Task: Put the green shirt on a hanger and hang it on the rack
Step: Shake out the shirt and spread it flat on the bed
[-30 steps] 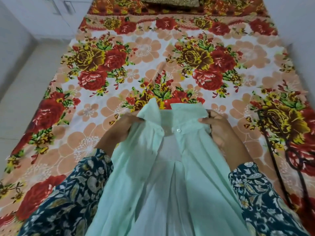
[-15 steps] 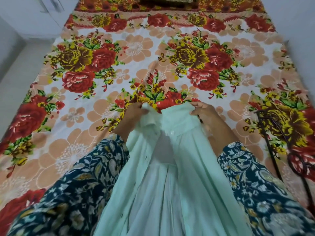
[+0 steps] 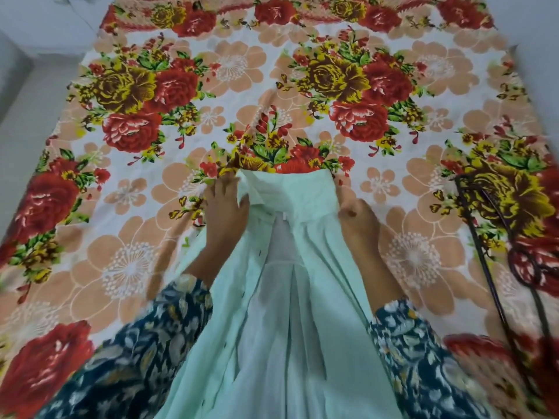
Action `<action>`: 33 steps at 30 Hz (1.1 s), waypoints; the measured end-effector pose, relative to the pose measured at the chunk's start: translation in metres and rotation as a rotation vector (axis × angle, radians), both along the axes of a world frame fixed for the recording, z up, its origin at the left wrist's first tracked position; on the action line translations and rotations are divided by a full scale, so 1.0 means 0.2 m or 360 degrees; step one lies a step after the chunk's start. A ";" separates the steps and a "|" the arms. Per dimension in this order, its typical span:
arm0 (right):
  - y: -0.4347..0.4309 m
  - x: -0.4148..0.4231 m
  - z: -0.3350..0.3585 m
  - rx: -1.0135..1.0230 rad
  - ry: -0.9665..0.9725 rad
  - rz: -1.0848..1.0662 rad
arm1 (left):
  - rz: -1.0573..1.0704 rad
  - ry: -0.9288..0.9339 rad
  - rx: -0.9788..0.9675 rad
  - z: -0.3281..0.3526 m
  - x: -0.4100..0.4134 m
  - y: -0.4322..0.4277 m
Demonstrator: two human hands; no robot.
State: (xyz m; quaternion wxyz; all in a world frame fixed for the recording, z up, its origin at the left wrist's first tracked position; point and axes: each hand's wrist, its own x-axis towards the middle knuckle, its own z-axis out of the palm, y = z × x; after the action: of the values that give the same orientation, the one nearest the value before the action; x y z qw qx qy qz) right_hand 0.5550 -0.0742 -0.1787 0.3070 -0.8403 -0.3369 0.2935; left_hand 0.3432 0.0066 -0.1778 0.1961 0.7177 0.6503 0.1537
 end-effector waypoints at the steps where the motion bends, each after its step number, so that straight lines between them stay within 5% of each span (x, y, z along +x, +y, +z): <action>1: -0.11 -0.03 0.00 -0.0035 0.0032 0.0026 | -0.0072 -0.0044 0.0070 0.00 -0.01 -0.11; 4: -0.43 -0.15 -0.04 -0.0411 0.0048 0.0288 | -0.0119 -0.0267 -0.0117 0.02 0.02 -0.45; 8: -0.69 -0.29 -0.05 -0.0726 -0.0283 0.0570 | -0.0094 -0.0461 -0.0931 0.06 0.05 -0.79; 10: -0.77 -0.33 0.02 -0.0720 -0.0355 0.0501 | -0.0075 -0.0615 -0.1397 0.08 0.05 -0.95; 13: -0.92 -0.34 0.09 -0.0697 -0.0113 0.0207 | 0.0177 -0.0894 -0.1701 0.12 0.07 -1.14; 17: -1.24 -0.32 0.10 -0.0706 0.0247 0.0190 | 0.0403 -0.1116 -0.1887 0.13 0.10 -1.40; 24: -1.70 -0.25 0.12 -0.0632 0.0688 0.0143 | 0.0178 -0.0637 -0.1871 0.19 0.02 -1.80; 33: -2.12 -0.26 0.12 -0.0667 0.0595 0.0130 | 0.0362 -0.0876 -0.1637 0.10 0.01 -2.21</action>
State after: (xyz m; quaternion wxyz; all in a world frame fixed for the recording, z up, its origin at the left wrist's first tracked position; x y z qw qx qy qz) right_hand 0.5031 -0.4986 -0.1542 0.1714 -0.8024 -0.2399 0.5189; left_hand 0.3452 -0.4346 -0.1571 0.6622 0.3902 0.6393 0.0194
